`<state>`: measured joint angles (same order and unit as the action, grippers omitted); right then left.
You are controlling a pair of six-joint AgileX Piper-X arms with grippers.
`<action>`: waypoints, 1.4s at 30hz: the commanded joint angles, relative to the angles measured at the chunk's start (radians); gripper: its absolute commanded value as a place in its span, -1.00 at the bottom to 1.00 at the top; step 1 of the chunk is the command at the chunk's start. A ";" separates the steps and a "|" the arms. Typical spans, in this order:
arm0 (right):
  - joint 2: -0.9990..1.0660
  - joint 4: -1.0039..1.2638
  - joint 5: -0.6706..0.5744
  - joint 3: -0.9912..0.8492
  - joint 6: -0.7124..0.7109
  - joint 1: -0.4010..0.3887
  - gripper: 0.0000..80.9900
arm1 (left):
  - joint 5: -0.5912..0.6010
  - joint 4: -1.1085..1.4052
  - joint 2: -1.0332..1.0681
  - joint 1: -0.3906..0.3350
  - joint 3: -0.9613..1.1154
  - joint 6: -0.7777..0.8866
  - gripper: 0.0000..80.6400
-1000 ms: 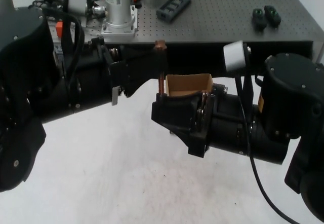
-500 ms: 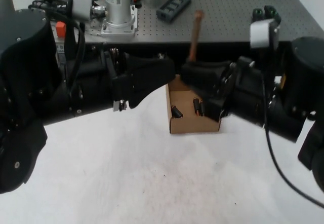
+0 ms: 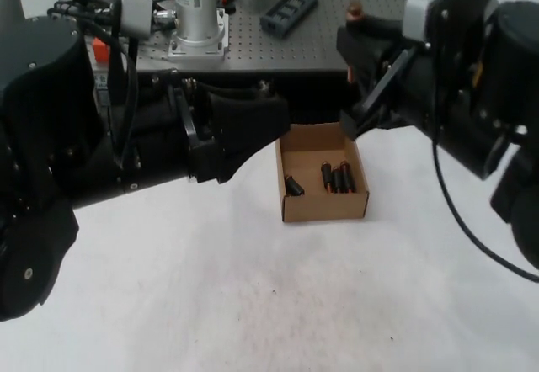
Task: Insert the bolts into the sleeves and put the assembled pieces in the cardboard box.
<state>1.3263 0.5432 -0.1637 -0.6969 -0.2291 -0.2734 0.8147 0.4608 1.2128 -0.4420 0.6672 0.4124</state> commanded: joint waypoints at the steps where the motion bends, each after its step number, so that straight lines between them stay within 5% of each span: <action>1: 0.084 -0.057 0.017 -0.090 0.020 0.005 -0.96 | -0.004 0.001 -0.005 -0.002 0.006 -0.010 0.00; 11: 0.443 -0.494 0.177 -0.456 0.019 0.013 -0.96 | -0.145 -0.184 -0.005 -0.002 0.006 -0.025 -0.07; 23: 0.754 -0.856 0.236 -0.753 0.105 0.044 -0.96 | -0.158 -0.259 -0.005 -0.002 0.006 -0.025 -1.00; 32: 0.756 -0.907 0.179 -0.752 0.148 0.044 -0.99 | -0.160 -0.259 -0.005 -0.002 0.006 -0.032 -0.98; 39: 0.751 -0.927 0.179 -0.752 0.191 0.044 -0.29 | -0.160 -0.259 -0.005 -0.002 0.006 -0.032 -0.98; 42: 0.724 -0.933 0.218 -0.752 0.191 0.044 -0.21 | -0.160 -0.259 -0.005 -0.002 0.006 -0.032 -0.98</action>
<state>2.0891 -0.3862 0.0214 -1.4325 -0.0490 -0.2353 0.6638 0.1925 1.2128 -0.4420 0.6672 0.3942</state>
